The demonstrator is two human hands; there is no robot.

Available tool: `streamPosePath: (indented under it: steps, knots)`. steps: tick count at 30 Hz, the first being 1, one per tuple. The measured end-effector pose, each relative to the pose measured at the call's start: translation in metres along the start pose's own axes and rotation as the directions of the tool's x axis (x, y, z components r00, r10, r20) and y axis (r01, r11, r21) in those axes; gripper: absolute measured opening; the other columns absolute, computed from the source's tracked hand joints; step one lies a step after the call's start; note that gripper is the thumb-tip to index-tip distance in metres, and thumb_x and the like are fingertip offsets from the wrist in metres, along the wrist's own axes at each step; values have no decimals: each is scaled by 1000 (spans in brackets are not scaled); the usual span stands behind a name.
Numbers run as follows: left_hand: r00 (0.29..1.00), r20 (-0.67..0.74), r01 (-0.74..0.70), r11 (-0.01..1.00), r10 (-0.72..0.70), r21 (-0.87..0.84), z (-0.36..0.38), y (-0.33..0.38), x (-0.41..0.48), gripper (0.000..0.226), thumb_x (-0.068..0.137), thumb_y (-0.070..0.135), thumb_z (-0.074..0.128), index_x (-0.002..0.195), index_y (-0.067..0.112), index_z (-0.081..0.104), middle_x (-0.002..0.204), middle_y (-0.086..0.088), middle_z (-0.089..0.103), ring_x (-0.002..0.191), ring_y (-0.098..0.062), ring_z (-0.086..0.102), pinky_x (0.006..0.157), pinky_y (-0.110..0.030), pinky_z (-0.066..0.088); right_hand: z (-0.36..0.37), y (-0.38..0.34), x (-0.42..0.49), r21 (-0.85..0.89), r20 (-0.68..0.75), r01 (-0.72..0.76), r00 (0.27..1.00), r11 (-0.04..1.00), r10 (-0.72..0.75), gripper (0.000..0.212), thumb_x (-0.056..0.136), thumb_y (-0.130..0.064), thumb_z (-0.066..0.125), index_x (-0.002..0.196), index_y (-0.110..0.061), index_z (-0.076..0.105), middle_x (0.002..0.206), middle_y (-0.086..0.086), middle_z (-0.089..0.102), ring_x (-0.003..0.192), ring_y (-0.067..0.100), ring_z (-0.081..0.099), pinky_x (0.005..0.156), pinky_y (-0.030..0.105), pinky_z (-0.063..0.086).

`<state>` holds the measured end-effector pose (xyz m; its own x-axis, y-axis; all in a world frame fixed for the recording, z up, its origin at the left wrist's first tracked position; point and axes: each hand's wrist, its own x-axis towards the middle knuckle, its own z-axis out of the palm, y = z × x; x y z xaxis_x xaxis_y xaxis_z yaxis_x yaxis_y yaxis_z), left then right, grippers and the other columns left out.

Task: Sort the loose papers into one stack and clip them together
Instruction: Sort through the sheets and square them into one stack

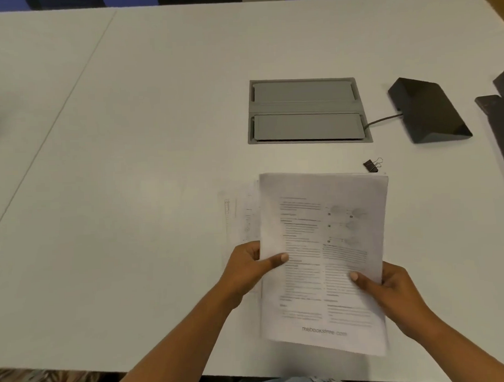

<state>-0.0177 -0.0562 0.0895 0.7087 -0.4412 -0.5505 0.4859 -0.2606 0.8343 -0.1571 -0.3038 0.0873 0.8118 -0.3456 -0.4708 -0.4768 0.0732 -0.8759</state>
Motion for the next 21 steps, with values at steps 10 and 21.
streamPosePath:
  steps: [10, 21]
  knots:
    - [846, -527, 225, 844, 79, 487, 8, -45, 35, 56, 77, 43, 80, 122, 17, 60, 110, 1, 67, 93, -16, 66, 78, -31, 55, -33, 24, -16, 215, -105, -105, 986, 971, 130, 34, 77, -11, 69, 111, -5, 70, 109, 15, 76, 96, 36, 74, 84, 49, 58]
    - [850, -525, 343, 792, -32, 506, 21, -59, 60, 68, 66, 33, 89, 115, 11, 48, 115, -8, 62, 95, -26, 65, 69, -36, 55, -49, 15, -17, 227, -175, -67, 979, 971, 109, 23, 86, -2, 64, 108, -8, 69, 101, 5, 79, 87, 23, 76, 69, 28, 62]
